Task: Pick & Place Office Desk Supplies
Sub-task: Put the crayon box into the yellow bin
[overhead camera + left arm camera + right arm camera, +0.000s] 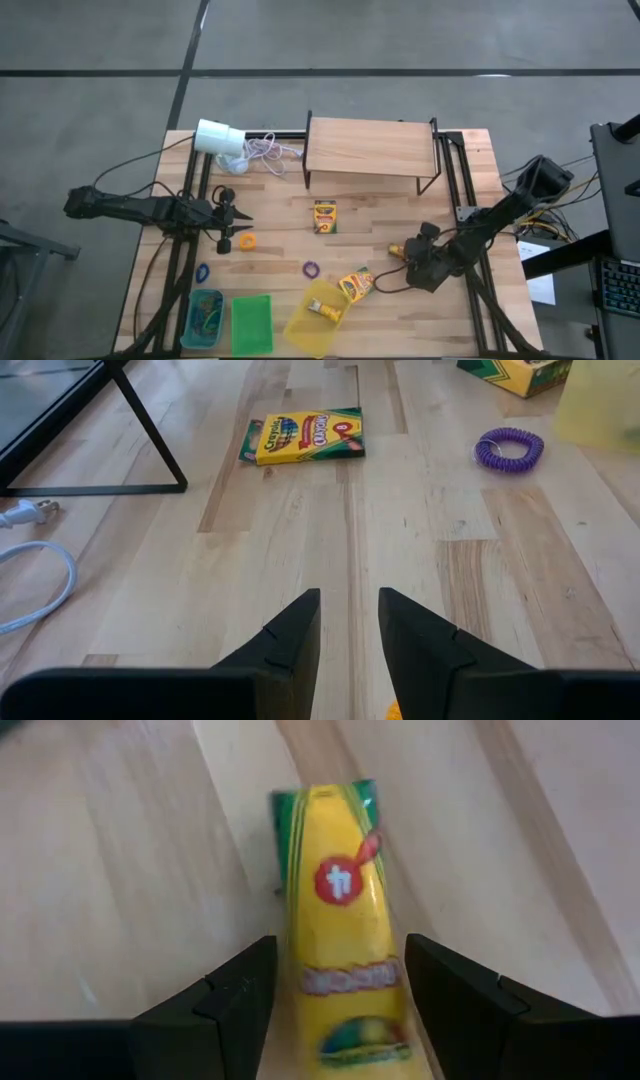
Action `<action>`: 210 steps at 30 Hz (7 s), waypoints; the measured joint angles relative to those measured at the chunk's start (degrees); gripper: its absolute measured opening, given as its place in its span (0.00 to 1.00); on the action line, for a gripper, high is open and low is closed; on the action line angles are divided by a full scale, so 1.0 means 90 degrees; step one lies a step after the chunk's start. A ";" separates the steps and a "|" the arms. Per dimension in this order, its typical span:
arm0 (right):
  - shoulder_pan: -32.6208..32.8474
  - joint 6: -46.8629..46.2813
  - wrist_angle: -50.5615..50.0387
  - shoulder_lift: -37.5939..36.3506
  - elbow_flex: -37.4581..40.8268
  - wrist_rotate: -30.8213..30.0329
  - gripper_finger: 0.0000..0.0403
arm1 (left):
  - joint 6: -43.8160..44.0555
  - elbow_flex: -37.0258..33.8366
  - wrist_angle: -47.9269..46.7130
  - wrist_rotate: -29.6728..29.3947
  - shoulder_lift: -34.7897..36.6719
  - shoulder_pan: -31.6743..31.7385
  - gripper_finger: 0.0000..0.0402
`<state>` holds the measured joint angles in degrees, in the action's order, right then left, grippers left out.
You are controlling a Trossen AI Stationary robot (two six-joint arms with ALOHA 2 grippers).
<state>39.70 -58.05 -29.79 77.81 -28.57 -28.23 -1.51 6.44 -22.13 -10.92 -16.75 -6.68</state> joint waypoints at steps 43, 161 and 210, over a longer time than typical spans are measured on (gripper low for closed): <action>-0.0007 -0.0336 0.0253 0.0161 -0.1750 -0.0329 0.30 | 0.0019 -0.0002 0.0000 0.0000 0.0004 0.0002 0.27; -0.2252 0.1816 -0.2549 0.4644 -0.7937 0.0163 0.44 | 0.0024 0.0000 -0.0001 0.0000 0.0000 0.0001 0.27; 0.0629 0.1536 -0.2905 0.4528 -0.6236 -0.0918 0.44 | 0.0002 -0.0001 -0.0001 -0.0002 0.0002 0.0001 0.27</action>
<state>45.36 -44.23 -55.93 118.56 -84.70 -36.49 -1.50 6.43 -22.14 -10.94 -16.73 -6.66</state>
